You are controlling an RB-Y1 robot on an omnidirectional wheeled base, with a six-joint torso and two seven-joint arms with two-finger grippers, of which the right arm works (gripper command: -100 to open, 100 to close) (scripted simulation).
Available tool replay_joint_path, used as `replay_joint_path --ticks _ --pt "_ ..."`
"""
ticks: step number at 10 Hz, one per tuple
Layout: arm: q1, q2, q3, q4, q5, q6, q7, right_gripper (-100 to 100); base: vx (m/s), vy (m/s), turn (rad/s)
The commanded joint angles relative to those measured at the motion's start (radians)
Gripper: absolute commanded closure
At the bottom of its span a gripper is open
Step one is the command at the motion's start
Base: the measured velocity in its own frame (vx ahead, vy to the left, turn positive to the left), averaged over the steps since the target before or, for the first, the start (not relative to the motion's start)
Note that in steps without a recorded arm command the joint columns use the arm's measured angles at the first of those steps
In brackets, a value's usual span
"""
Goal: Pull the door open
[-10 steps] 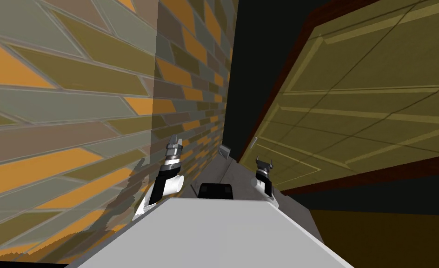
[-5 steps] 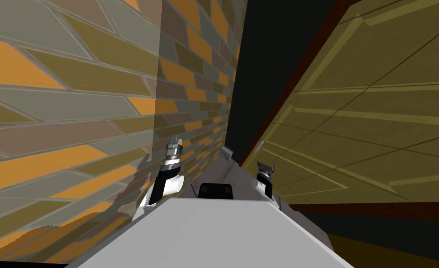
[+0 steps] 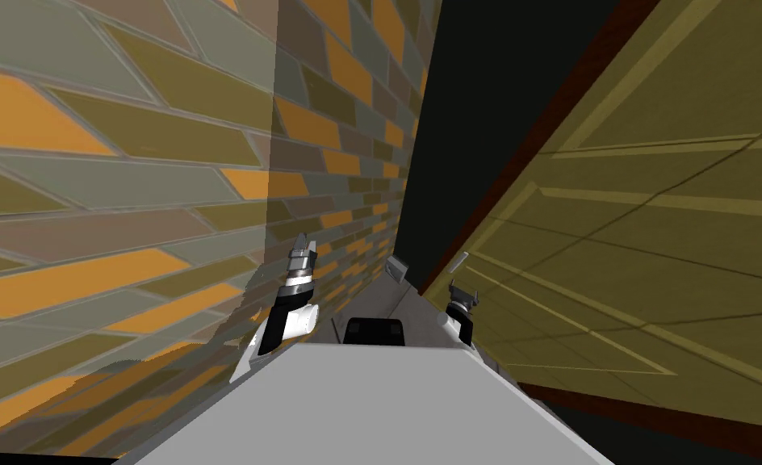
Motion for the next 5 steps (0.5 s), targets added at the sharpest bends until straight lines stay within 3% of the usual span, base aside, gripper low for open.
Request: replay_joint_path --ticks 1,3,4,5 --pt "-0.008 -0.004 -0.008 0.032 -0.017 -0.008 -0.028 -100 0.050 -0.053 0.178" --pt "-0.021 -0.007 -0.017 0.076 -0.037 -0.020 -0.060 -100 0.065 -0.064 0.126" --pt "-0.033 -0.010 -0.025 0.116 -0.054 -0.031 -0.088 -100 0.083 -0.070 0.242" --pt "-0.033 -0.010 -0.025 0.116 -0.054 -0.031 -0.088 -100 0.056 -0.065 0.081"
